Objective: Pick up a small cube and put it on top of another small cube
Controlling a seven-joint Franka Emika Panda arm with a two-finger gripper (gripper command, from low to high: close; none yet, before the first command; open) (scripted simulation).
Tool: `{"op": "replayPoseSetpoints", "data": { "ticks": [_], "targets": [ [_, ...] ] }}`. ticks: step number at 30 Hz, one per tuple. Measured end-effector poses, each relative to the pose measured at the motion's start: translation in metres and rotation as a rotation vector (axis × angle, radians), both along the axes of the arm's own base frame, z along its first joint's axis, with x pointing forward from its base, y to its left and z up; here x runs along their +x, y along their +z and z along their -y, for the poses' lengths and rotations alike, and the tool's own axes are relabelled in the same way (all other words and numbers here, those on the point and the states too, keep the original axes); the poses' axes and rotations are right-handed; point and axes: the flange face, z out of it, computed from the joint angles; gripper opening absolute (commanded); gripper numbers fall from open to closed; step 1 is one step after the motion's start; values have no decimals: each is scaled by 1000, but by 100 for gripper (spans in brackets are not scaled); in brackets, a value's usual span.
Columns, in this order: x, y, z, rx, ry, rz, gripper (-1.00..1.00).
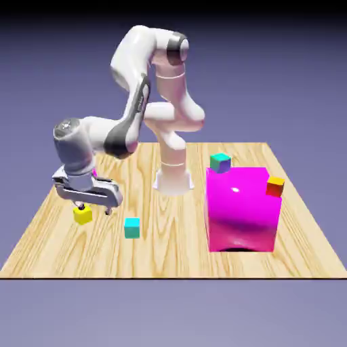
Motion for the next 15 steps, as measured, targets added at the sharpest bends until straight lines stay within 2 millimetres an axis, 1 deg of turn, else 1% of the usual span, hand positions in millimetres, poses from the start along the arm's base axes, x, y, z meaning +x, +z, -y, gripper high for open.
{"op": "replayPoseSetpoints", "data": {
  "ticks": [4,8,12,15],
  "targets": [
    [-13,-35,43,76,-64,-156,0],
    [-33,-70,82,159,-126,-306,0],
    [-58,-104,115,248,-186,-451,0],
    [-78,-128,136,320,-229,-557,0]
  ]
}}
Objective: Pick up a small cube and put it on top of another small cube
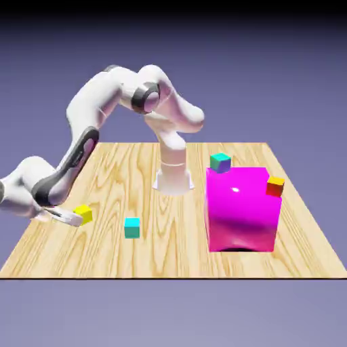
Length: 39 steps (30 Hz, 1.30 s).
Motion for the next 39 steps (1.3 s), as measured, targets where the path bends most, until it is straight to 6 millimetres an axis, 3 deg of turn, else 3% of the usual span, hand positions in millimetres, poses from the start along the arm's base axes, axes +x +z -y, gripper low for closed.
{"op": "replayPoseSetpoints", "data": {
  "ticks": [10,18,19,21,29,34,39],
  "targets": [
    [-74,-75,40,259,-149,-328,0],
    [-104,-102,8,259,-149,-328,0],
    [-107,-104,4,259,-149,-328,-100],
    [-107,-104,4,260,-149,-328,-100],
    [-70,-75,36,259,-138,-330,-100],
    [-7,-61,-54,238,92,-373,-100],
    [41,-41,-163,185,378,-404,-100]
  ]
}}
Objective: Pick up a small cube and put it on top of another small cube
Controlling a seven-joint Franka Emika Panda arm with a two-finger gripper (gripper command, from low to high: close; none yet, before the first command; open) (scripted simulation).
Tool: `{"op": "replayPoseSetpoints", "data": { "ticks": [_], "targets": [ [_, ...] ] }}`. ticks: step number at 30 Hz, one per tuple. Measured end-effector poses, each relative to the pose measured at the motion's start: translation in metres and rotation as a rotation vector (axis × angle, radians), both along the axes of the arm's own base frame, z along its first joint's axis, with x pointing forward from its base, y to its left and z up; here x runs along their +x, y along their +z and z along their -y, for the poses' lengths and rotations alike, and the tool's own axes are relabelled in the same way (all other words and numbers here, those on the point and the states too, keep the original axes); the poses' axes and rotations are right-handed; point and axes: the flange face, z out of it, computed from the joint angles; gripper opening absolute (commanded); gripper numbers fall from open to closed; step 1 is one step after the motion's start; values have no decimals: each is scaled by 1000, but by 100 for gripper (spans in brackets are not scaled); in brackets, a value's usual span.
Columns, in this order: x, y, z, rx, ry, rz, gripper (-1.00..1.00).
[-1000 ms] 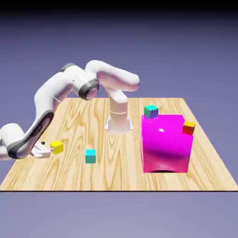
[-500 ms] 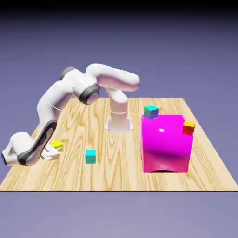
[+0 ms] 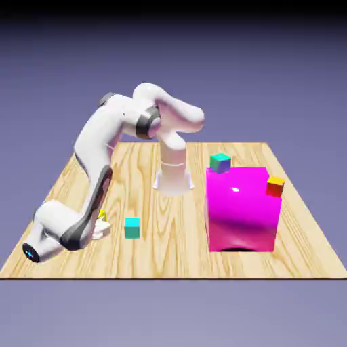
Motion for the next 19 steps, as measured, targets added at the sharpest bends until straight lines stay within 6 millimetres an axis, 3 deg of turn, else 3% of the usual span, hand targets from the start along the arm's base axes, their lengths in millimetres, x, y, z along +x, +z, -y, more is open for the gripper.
{"op": "replayPoseSetpoints", "data": {
  "ticks": [4,6,11,12,14,19],
  "targets": [
    [21,20,-96,-13,267,21,-100],
    [22,22,-101,-14,281,22,-100],
    [-25,-7,-102,-14,280,22,-100],
    [-27,-8,-102,-14,280,22,100],
    [-27,-8,-102,-14,282,22,100],
    [20,20,-101,-14,283,22,100]
  ]
}}
